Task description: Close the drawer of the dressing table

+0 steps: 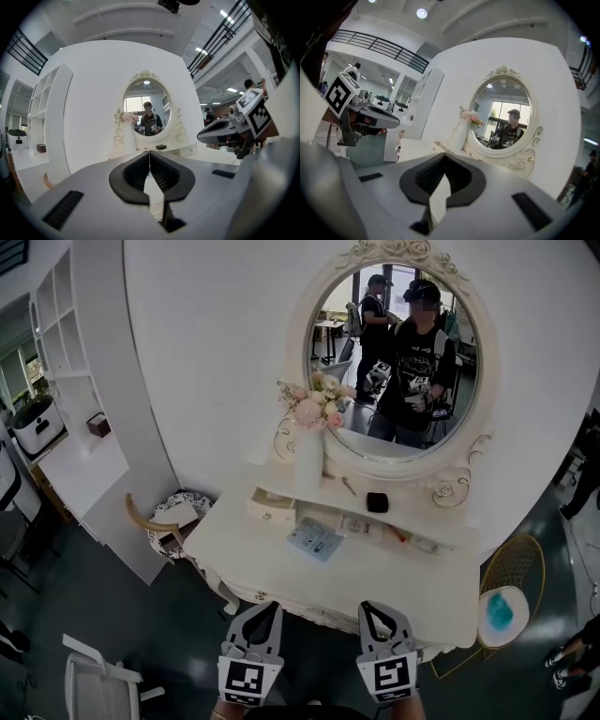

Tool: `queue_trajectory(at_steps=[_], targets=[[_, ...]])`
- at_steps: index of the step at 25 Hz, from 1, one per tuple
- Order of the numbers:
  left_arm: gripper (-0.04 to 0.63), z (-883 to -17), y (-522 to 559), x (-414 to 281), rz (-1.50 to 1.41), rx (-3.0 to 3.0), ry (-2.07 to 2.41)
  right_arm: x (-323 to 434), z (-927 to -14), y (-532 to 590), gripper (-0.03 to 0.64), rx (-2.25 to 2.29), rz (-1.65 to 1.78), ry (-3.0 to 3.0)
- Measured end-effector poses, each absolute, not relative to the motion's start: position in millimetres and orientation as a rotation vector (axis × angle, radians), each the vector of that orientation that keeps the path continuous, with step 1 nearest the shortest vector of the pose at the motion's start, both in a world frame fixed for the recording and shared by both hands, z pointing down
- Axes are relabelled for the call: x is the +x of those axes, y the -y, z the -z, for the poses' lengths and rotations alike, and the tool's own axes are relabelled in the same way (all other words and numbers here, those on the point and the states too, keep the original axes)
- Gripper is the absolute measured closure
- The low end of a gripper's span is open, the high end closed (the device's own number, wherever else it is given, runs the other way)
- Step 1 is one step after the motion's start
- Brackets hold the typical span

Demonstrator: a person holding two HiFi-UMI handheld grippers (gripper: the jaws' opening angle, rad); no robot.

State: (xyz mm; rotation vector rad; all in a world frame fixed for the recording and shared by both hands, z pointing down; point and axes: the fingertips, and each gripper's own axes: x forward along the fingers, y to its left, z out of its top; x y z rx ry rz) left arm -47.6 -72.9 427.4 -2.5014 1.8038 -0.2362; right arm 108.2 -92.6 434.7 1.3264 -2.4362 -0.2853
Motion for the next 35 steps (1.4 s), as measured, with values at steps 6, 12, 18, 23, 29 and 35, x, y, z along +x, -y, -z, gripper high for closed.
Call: queue_trajectory(at_steps=[6,12,18,23,29,35], targets=[[0.578,-428,99,-63,0.246,-2.508,-1.803,94,-435,117,0.606,1.325,0.283,2.428],[0.578,-432,124,-73,0.255,-2.527,-1.795,81,-439,140,0.606,1.316,0.271,2.414],[0.578,-439,146,-84,0.265,-2.549,-1.791,71,-446,158,0.606,1.317,0.247,2.398],[0.578,-443,163,-93,0.262,-2.582,-1.774,60,-448,173,0.606,1.327,0.240,2.382],[0.578,-446,188,-108,0.262,-2.617,-1.725,41,-448,192,0.606,1.352,0.235,2.354],[0.578,-444,214,-122,0.248,-2.662,-1.658,23,-443,207,0.606,1.365,0.275,2.284]])
